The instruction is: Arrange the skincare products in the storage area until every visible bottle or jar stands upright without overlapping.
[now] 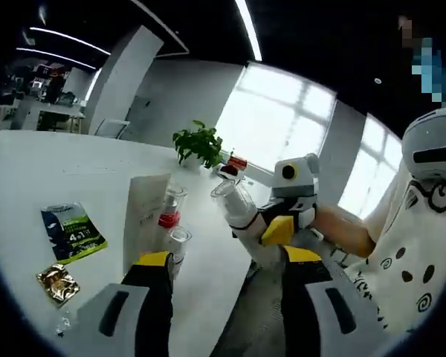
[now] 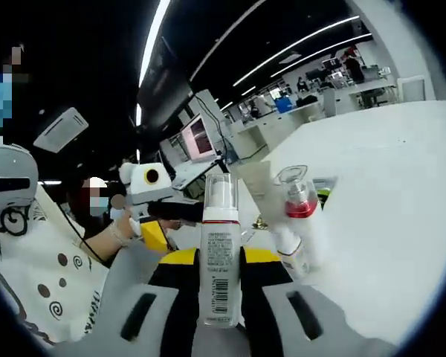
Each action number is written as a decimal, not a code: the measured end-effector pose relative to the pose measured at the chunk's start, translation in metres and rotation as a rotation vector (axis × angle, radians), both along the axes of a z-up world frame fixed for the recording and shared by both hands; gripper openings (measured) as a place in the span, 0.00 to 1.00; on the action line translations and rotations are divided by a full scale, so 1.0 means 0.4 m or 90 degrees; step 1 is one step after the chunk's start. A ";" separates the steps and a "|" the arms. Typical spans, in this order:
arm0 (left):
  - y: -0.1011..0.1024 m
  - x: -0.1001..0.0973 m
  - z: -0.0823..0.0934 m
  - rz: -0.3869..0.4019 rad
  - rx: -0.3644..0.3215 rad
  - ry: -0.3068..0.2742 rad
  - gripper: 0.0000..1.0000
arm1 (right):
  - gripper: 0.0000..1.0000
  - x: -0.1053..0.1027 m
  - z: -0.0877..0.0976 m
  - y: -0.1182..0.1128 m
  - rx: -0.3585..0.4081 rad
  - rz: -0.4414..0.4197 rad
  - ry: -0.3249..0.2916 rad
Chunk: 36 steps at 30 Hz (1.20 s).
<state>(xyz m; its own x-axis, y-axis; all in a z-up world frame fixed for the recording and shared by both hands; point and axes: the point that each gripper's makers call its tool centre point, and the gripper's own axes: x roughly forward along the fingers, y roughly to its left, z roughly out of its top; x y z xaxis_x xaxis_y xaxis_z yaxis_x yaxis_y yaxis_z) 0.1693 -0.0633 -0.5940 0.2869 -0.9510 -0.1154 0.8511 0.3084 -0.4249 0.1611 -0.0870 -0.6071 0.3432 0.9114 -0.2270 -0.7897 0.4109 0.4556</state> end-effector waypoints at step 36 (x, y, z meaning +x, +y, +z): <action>0.051 0.044 -0.055 0.031 0.120 -0.006 0.17 | 0.20 0.007 -0.116 0.051 -0.150 0.046 -0.064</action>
<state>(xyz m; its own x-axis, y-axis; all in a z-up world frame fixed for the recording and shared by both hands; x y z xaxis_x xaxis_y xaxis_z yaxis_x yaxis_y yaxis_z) 0.1868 -0.0428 -0.6160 0.3335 -0.8980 -0.2869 0.8373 0.4220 -0.3476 0.1640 -0.0667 -0.6536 0.3099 0.8606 -0.4041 -0.8573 0.4367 0.2726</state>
